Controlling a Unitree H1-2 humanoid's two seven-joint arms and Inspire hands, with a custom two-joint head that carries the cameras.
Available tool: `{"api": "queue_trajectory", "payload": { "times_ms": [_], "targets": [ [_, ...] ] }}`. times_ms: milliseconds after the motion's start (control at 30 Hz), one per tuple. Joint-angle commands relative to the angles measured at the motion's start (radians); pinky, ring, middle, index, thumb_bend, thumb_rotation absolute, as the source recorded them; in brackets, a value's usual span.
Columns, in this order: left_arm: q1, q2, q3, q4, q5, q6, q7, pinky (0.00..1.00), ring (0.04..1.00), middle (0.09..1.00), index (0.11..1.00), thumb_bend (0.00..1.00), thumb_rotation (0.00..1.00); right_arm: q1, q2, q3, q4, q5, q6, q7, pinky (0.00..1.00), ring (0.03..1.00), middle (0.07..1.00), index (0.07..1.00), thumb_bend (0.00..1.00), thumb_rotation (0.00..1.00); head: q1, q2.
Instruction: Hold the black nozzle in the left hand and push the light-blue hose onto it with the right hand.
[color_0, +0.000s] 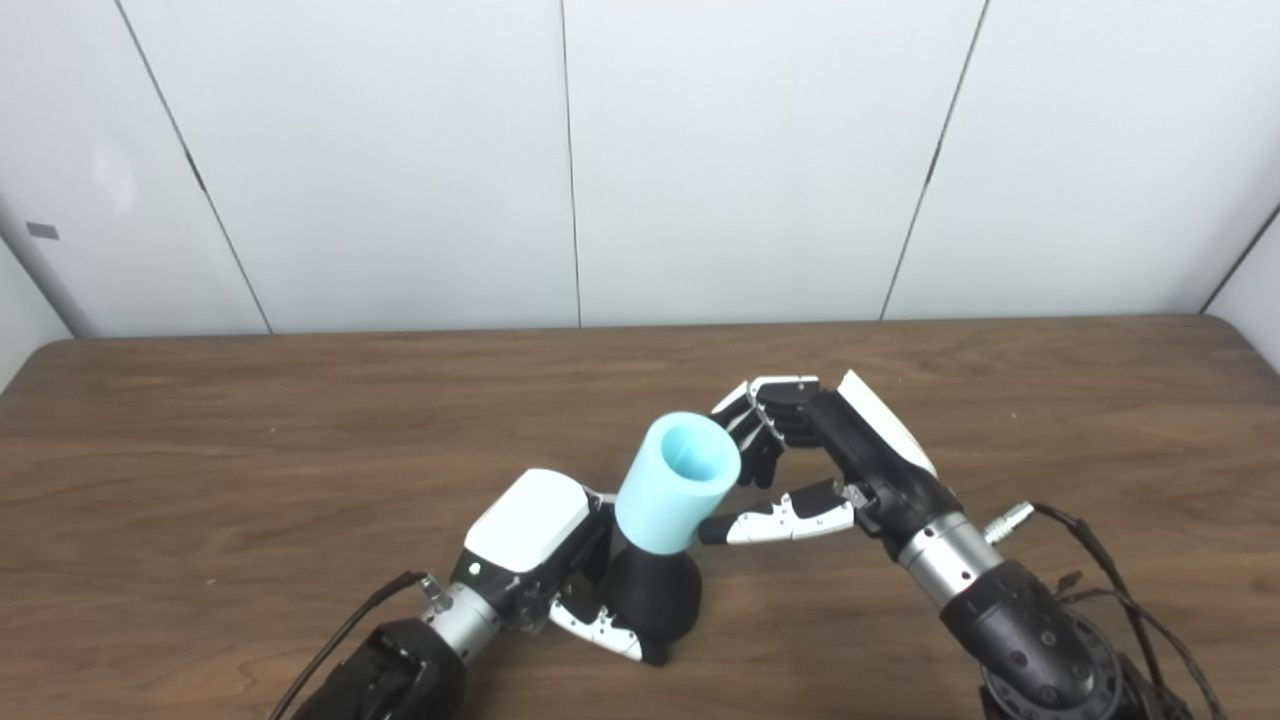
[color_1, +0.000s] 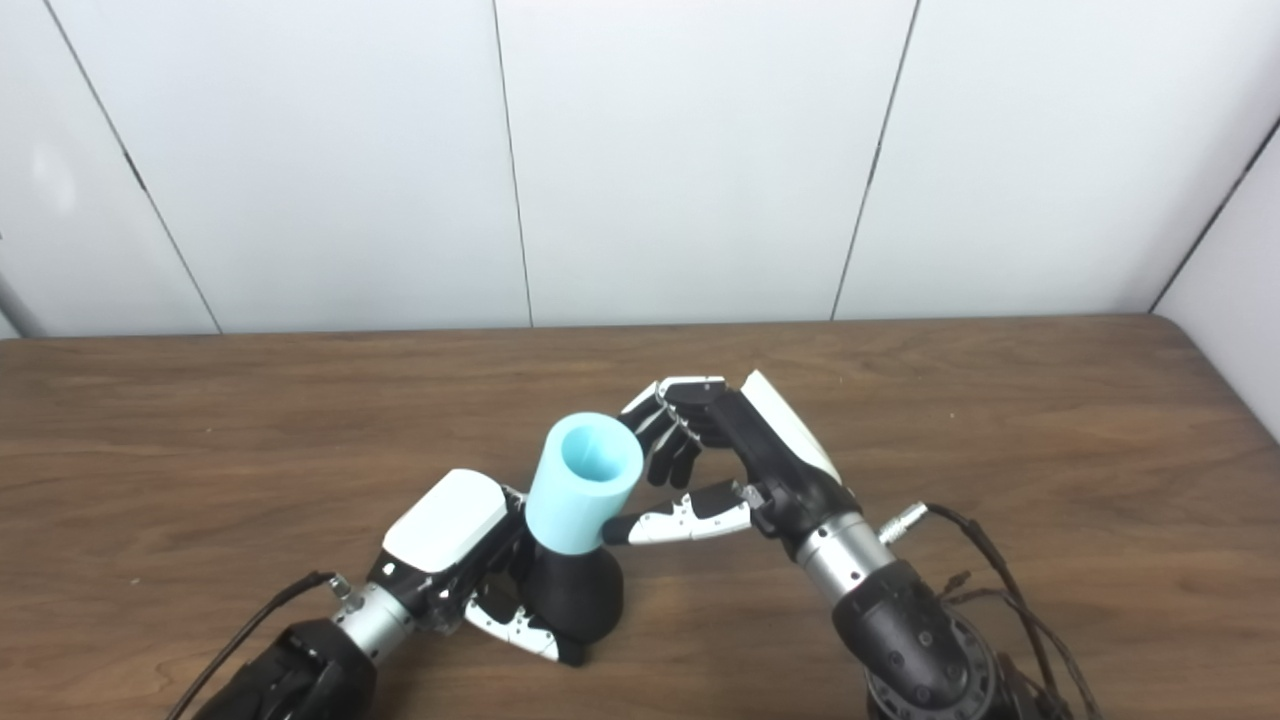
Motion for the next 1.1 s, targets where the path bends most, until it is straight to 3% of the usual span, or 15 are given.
{"api": "queue_trajectory", "payload": {
  "times_ms": [0, 333, 700, 767, 800, 833, 900, 1000, 1067],
  "targets": [
    [-0.005, 0.002, -0.012, -0.012, 0.012, 0.002, -0.025, 0.13, 0.176, 0.471, 0.480, 0.52, 0.00, -0.034, -0.008, -0.002, -0.047, -0.012, 0.001, 0.003, 0.31, 0.389, 0.466, 0.506, 0.52, 0.00, -0.001, 0.001],
    [-0.008, 0.000, -0.013, -0.012, 0.007, 0.010, -0.031, 0.14, 0.179, 0.471, 0.479, 0.52, 0.00, -0.042, -0.012, 0.007, -0.059, -0.066, 0.019, 0.029, 0.30, 0.384, 0.466, 0.506, 0.52, 0.00, -0.001, 0.002],
    [-0.006, 0.003, -0.012, -0.018, 0.004, 0.015, -0.039, 0.13, 0.170, 0.471, 0.478, 0.52, 0.00, -0.028, -0.005, -0.010, -0.055, -0.049, 0.023, 0.045, 0.30, 0.386, 0.457, 0.515, 0.52, 0.00, -0.001, 0.003],
    [-0.006, 0.004, -0.012, -0.018, 0.003, 0.016, -0.042, 0.13, 0.172, 0.471, 0.479, 0.52, 0.00, -0.027, -0.013, -0.026, -0.055, -0.026, 0.026, 0.073, 0.37, 0.463, 0.507, 0.498, 0.52, 0.06, -0.003, 0.003],
    [-0.006, 0.004, -0.012, -0.018, 0.004, 0.017, -0.043, 0.13, 0.172, 0.471, 0.479, 0.52, 0.00, -0.027, -0.021, -0.032, -0.056, -0.020, 0.025, 0.089, 0.41, 0.503, 0.543, 0.542, 0.68, 0.08, -0.004, 0.002],
    [-0.007, 0.005, -0.013, -0.018, 0.005, 0.018, -0.046, 0.13, 0.172, 0.471, 0.479, 0.52, 0.00, -0.025, -0.025, -0.039, -0.059, -0.012, 0.025, 0.101, 0.48, 0.576, 0.615, 0.629, 0.83, 0.18, -0.004, 0.002],
    [-0.007, 0.005, -0.015, -0.018, 0.009, 0.020, -0.047, 0.13, 0.175, 0.471, 0.479, 0.52, 0.00, -0.022, -0.035, -0.045, -0.065, 0.000, 0.025, 0.111, 0.60, 0.711, 0.757, 0.767, 0.95, 0.32, -0.004, 0.001],
    [-0.006, 0.004, -0.015, -0.012, 0.007, 0.012, -0.035, 0.12, 0.168, 0.471, 0.478, 0.52, 0.00, -0.014, -0.042, -0.047, -0.071, 0.009, -0.028, 0.089, 0.77, 0.885, 0.925, 0.919, 1.00, 0.47, -0.004, 0.001],
    [-0.007, 0.003, -0.014, -0.009, 0.004, 0.009, -0.030, 0.12, 0.166, 0.471, 0.479, 0.52, 0.00, -0.008, -0.048, -0.043, -0.070, -0.007, -0.086, 0.063, 0.84, 0.944, 0.980, 0.967, 1.00, 0.51, -0.003, 0.000]
  ]
}}
